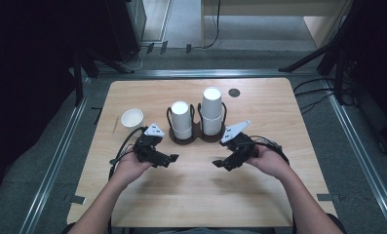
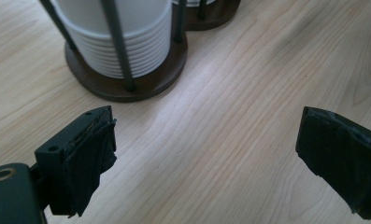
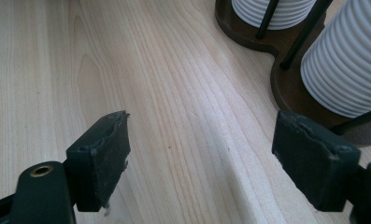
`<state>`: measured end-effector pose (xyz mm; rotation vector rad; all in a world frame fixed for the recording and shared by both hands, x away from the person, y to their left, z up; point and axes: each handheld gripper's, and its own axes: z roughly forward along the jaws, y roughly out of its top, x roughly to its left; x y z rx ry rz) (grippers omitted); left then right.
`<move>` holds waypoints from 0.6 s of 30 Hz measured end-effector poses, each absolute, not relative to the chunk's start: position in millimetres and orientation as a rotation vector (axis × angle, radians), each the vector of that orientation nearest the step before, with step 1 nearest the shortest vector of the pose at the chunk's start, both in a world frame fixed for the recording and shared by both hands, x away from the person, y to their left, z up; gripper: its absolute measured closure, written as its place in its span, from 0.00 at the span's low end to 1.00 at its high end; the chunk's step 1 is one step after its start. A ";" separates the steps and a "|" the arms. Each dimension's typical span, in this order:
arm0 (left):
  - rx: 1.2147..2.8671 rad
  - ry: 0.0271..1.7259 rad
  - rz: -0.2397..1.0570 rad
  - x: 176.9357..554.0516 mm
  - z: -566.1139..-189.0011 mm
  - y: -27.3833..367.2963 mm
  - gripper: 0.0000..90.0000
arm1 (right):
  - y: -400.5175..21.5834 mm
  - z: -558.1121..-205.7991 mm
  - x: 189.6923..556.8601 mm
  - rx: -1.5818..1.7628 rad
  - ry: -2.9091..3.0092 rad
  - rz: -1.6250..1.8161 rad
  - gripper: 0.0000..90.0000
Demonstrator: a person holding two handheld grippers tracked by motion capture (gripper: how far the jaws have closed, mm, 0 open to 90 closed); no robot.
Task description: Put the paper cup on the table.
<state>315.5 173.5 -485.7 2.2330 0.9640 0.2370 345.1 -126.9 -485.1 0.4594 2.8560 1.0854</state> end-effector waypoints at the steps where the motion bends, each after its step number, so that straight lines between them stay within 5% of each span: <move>1: 2.237 0.959 0.241 315.2 -486.7 170.3 0.06 | -126.6 -484.9 344.7 0.458 2.856 1.082 0.21; 18: 2.267 0.835 0.245 310.0 -495.9 128.2 0.06 | -131.7 -485.1 341.9 0.483 2.852 1.075 0.21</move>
